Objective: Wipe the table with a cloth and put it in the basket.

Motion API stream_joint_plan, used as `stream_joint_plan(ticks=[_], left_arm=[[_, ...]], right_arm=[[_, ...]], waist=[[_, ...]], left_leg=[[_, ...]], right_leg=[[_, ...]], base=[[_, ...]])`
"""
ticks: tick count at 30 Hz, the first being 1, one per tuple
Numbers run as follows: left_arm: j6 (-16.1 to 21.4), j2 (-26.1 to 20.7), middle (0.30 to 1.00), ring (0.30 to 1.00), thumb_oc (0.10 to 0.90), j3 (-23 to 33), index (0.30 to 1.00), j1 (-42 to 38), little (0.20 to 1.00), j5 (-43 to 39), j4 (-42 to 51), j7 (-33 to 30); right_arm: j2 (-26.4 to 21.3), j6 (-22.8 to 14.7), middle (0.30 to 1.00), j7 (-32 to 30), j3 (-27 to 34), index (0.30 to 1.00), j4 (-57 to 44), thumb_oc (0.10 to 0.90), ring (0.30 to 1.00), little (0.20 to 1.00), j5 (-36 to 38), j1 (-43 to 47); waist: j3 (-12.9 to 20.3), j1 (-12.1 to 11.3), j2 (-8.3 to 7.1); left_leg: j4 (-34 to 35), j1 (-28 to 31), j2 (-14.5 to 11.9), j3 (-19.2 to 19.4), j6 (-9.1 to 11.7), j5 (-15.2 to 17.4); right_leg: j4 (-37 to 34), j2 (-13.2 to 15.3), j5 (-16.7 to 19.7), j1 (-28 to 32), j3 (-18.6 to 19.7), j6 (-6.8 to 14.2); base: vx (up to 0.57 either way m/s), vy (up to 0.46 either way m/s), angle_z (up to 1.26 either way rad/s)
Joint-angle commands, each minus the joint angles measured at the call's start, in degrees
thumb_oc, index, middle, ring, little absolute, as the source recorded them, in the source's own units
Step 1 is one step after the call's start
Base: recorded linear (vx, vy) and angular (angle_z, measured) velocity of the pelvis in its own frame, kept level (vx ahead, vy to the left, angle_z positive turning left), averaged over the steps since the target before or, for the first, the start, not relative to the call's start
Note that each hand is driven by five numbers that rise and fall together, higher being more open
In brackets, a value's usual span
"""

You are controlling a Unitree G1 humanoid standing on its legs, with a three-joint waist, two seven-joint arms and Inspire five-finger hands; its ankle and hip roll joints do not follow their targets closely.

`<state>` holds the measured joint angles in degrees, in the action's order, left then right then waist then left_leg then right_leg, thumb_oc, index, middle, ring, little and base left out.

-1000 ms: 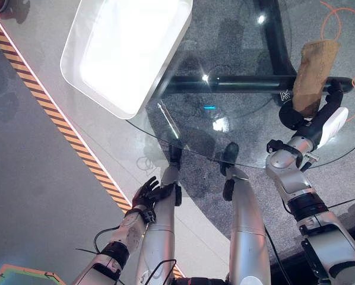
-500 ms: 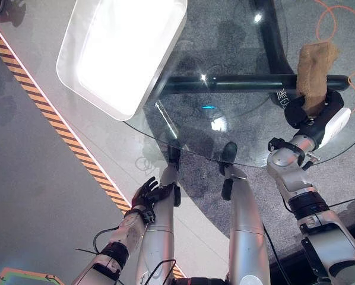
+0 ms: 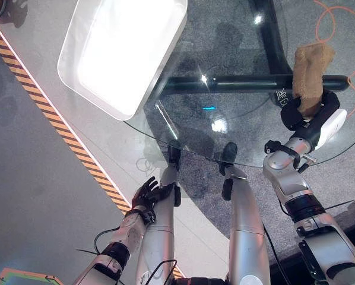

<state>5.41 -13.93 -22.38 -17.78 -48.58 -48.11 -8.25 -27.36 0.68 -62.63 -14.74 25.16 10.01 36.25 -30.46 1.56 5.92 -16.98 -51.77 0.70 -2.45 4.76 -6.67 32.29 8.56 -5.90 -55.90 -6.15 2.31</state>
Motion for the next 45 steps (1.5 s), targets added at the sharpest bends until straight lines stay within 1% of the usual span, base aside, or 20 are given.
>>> stream_joint_plan(ticks=[1, 2, 3, 4, 5, 6, 7, 15, 16, 22, 27, 31, 36, 41, 45], left_arm=[[-1.3, 2.3, 0.9, 0.9, 0.8, -2.1, 0.9, 6.4, 0.9, -0.4, 0.0, -1.4], [-1.4, 2.4, 0.9, 0.9, 0.8, -2.2, 0.9, 6.4, 0.9, -0.2, 0.0, -1.3], [-1.4, 2.4, 0.9, 0.9, 0.8, -2.2, 0.9, 6.4, 0.9, -0.2, -0.1, -1.3], [-1.3, 2.5, 0.9, 0.9, 0.8, -2.3, 0.9, 6.5, 0.9, -0.1, -0.2, -1.2], [-0.8, 2.8, 0.9, 0.9, 0.8, -2.5, 0.9, 6.4, 0.9, 0.0, -0.1, -1.1], [-0.8, 2.8, 0.9, 0.9, 0.8, -2.5, 0.9, 6.4, 0.9, 0.0, -0.1, -1.1], [-0.6, 3.0, 0.9, 0.9, 0.8, -2.6, 0.9, 6.3, 0.9, -0.2, 0.1, -1.3], [-0.7, 4.1, 0.9, 0.9, 0.8, -3.4, 0.9, 5.7, 0.9, 0.3, -0.2, -1.1], [-0.7, 4.2, 0.9, 0.9, 0.8, -3.6, 0.9, 5.9, 0.9, 0.4, -0.2, -1.1], [-0.6, 4.6, 0.9, 0.9, 0.8, -4.1, 0.9, 6.3, 0.9, 0.8, 0.7, -1.2], [-1.3, 4.8, 0.9, 0.9, 0.8, -4.2, 0.9, 6.4, 0.9, 1.6, 1.5, -1.4], [-1.8, 4.8, 0.9, 0.9, 0.8, -4.5, 0.9, 6.0, 0.9, 1.7, 1.6, -1.3], [-1.7, 4.9, 0.9, 0.9, 0.8, -4.6, 0.9, 5.7, 0.9, 1.4, 1.3, -1.5], [-1.5, 4.6, 0.9, 0.9, 0.8, -4.2, 0.9, 5.6, 0.9, 1.5, 0.9, -1.0], [-1.7, 4.3, 0.9, 0.9, 0.8, -4.2, 0.9, 5.6, 0.9, 1.4, 1.0, -0.7]], right_arm=[[-4.8, -1.5, 0.3, 1.6, 0.1, 0.3, -9.7, 0.1, 0.3, 0.2, -6.6, -0.3], [-4.6, -0.9, 0.3, 4.1, -1.0, 0.3, -10.0, 0.1, 0.3, 0.2, -7.3, 0.3], [-4.6, -0.9, 0.3, 4.3, -1.1, 0.3, -10.0, 0.1, 0.3, 0.2, -7.3, 0.3], [-4.6, -0.8, 0.3, 5.9, -1.7, 0.3, -10.1, 0.1, 0.3, 0.2, -7.5, 0.7], [-4.1, -0.9, 0.3, 9.1, -2.9, 0.3, -10.4, 0.1, 0.3, 0.2, -7.9, 1.4], [-4.1, -0.9, 0.3, 9.1, -2.9, 0.3, -10.4, 0.1, 0.3, 0.2, -7.9, 1.4], [-3.9, -0.7, 0.3, 10.9, -3.8, 0.3, -10.5, 0.1, 0.3, 0.2, -8.4, 2.0], [-1.0, -1.6, 0.3, 16.9, -8.9, 0.3, -10.7, 0.1, 0.3, 0.2, -8.4, 6.5], [-0.4, -1.1, 0.3, 18.6, -9.9, 0.3, -11.6, 0.1, 0.3, 0.2, -8.7, 7.5], [1.4, 1.3, 0.3, 23.8, -13.0, 0.3, -14.3, 0.1, 0.3, 0.2, -9.4, 8.6], [2.6, 2.4, 0.3, 28.9, -16.5, 0.3, -16.7, 0.1, 0.3, 0.2, -9.7, 9.2], [3.4, 3.1, 0.3, 30.7, -19.0, 0.3, -17.0, 0.1, 0.3, 0.2, -9.0, 10.5], [4.4, 4.8, 0.3, 35.2, -21.8, 0.3, -18.2, 0.1, 0.3, 0.2, -10.1, 10.8], [3.8, 5.7, 0.3, 40.2, -24.8, 0.3, -19.6, 0.1, 0.3, 0.2, -10.9, 10.8], [3.0, 5.4, 0.3, 43.7, -26.3, 0.3, -20.9, 0.1, 0.3, 0.2, -9.9, 10.9]], waist=[[0.7, -0.3, 0.67], [0.7, -0.5, 0.69], [0.7, -0.5, 0.69], [0.7, -0.6, 0.72], [0.7, -0.8, 0.81], [0.7, -0.8, 0.81], [0.7, -0.9, 0.98], [0.7, -2.2, 1.93], [0.7, -2.3, 2.11], [0.7, -2.8, 2.47], [0.7, -3.4, 2.37], [0.7, -3.7, 2.39], [0.7, -3.8, 2.35], [0.7, -3.8, 2.24], [0.7, -3.9, 2.22]], left_leg=[[-6.1, -1.0, 4.4, 6.2, -3.4, 6.9], [-6.2, -1.2, 4.5, 6.2, -3.4, 6.9], [-6.3, -1.2, 4.5, 6.2, -3.4, 6.9], [-6.3, -1.3, 4.5, 6.1, -3.3, 6.9], [-6.4, -1.5, 4.7, 5.9, -3.3, 6.9], [-6.4, -1.5, 4.7, 5.9, -3.3, 6.9], [-6.4, -1.5, 4.7, 5.9, -3.3, 6.8], [-6.4, -1.4, 5.4, 5.9, -3.5, 6.7], [-6.4, -1.3, 5.5, 5.9, -3.6, 6.6], [-6.8, -1.8, 5.8, 5.8, -3.8, 6.5], [-7.4, -2.3, 5.9, 5.8, -4.3, 6.5], [-8.0, -2.6, 5.9, 5.8, -4.2, 6.6], [-8.5, -3.1, 5.9, 5.9, -4.2, 6.8], [-8.5, -3.3, 5.8, 6.1, -4.3, 6.8], [-8.5, -3.2, 5.7, 6.3, -4.3, 6.8]], right_leg=[[-9.8, -5.2, 8.1, 0.9, 3.0, 1.8], [-9.7, -5.1, 8.1, 0.8, 2.8, 1.8], [-9.7, -5.1, 8.1, 0.7, 2.8, 1.8], [-9.6, -5.1, 8.1, 0.6, 2.7, 1.8], [-9.5, -5.0, 8.0, 0.4, 2.6, 1.7], [-9.5, -5.0, 8.0, 0.4, 2.6, 1.7], [-9.4, -4.9, 8.0, 0.3, 2.6, 1.6], [-8.7, -4.4, 7.6, 0.0, 2.0, 1.2], [-8.6, -4.3, 7.6, 0.0, 1.9, 1.2], [-7.8, -4.2, 7.5, -0.9, 2.0, 1.0], [-6.9, -4.2, 7.3, -1.5, 1.6, 0.9], [-6.3, -4.1, 7.2, -1.7, 1.3, 0.9], [-5.7, -4.2, 7.2, -2.3, 1.4, 0.9], [-5.7, -4.3, 7.1, -2.5, 1.3, 0.9], [-5.6, -4.2, 7.1, -2.5, 1.2, 1.0]], base=[[0.0, 0.032, 0.0], [0.0, 0.0, 0.0], [0.0, 0.0, 0.0], [0.0, 0.0, 0.0], [0.0, 0.0, 0.0], [0.02, 0.036, 0.0], [0.01, 0.033, 0.0], [0.01, 0.024, 0.0], [0.02, 0.042, 0.01], [0.02, 0.036, 0.02], [0.01, 0.008, 0.15], [0.01, 0.006, 0.12], [0.0, 0.008, 0.03], [0.0, 0.0, 0.0], [0.0, 0.0, 0.0]])
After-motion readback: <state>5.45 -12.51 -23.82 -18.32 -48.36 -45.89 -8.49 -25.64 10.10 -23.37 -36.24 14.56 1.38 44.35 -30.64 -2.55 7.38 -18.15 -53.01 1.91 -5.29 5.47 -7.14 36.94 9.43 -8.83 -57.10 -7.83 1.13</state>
